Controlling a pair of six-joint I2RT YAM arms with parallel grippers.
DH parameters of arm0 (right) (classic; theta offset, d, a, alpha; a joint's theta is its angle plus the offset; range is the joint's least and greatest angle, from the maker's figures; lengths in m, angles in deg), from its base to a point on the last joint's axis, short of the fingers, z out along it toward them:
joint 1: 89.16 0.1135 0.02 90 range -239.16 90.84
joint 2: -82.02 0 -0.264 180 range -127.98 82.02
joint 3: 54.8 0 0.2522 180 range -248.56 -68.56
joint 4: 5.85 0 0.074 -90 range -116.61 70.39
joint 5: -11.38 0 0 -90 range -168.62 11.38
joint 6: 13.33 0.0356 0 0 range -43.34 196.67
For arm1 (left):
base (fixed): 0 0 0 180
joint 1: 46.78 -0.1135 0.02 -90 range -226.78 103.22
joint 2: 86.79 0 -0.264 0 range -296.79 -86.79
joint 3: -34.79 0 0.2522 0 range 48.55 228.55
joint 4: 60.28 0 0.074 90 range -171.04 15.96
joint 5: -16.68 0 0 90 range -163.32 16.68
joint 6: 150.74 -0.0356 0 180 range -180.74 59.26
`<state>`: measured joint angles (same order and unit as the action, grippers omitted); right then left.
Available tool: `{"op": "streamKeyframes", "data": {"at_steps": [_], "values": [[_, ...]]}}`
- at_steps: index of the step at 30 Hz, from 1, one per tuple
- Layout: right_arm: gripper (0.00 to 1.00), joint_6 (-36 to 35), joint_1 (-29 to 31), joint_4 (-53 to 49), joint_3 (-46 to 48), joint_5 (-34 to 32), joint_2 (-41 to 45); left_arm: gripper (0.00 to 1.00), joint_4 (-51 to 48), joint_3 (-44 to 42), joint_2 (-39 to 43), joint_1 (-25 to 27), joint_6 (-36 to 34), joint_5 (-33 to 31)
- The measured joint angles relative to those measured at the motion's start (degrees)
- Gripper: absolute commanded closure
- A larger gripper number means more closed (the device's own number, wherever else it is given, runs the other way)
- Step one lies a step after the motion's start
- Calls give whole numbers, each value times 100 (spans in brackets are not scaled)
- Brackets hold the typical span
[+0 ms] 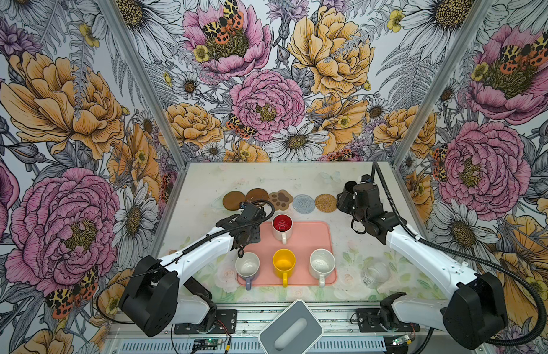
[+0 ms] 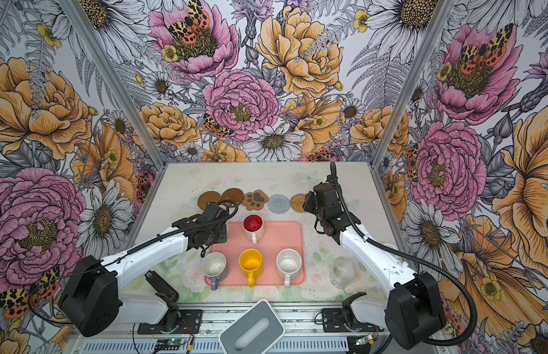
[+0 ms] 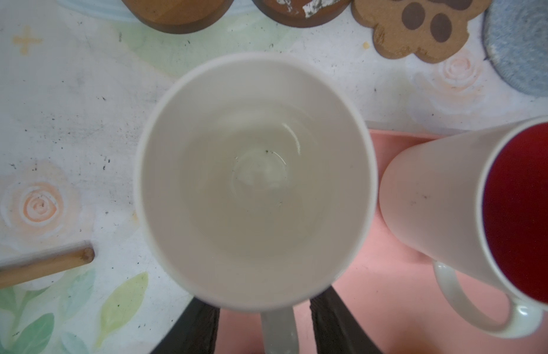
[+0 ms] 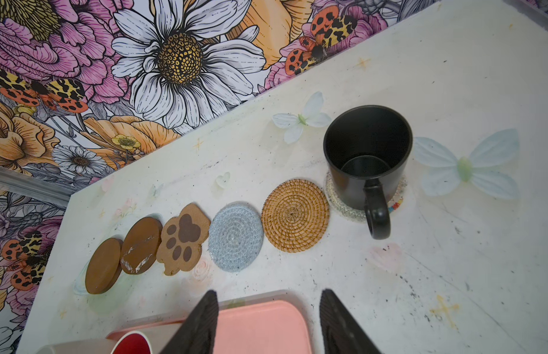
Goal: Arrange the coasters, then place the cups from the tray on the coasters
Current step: 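Raise the right gripper while the left gripper descends over the white mug, then close the left gripper on the white mug's rim and lift it off the tray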
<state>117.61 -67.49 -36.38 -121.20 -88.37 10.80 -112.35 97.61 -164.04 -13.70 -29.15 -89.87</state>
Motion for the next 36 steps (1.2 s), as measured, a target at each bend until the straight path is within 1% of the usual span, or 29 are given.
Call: {"op": "streamKeyframes", "data": {"at_steps": [8,15,25,28,34,36], "values": [[45,0,-26,46,4,44,-50,62,111,-63,-131,-74,0,33],[45,0,-28,96,11,59,-66,65,173,-85,-234,-109,0,83],[44,0,-63,129,11,81,-98,72,223,-85,-398,-133,-2,127],[45,2,-74,131,11,87,-98,79,238,-85,-400,-140,2,131],[45,2,-74,129,13,107,-98,100,258,-92,-400,-192,-42,146],[45,2,-74,140,13,127,-107,100,262,-92,-400,-205,-44,155]]}}
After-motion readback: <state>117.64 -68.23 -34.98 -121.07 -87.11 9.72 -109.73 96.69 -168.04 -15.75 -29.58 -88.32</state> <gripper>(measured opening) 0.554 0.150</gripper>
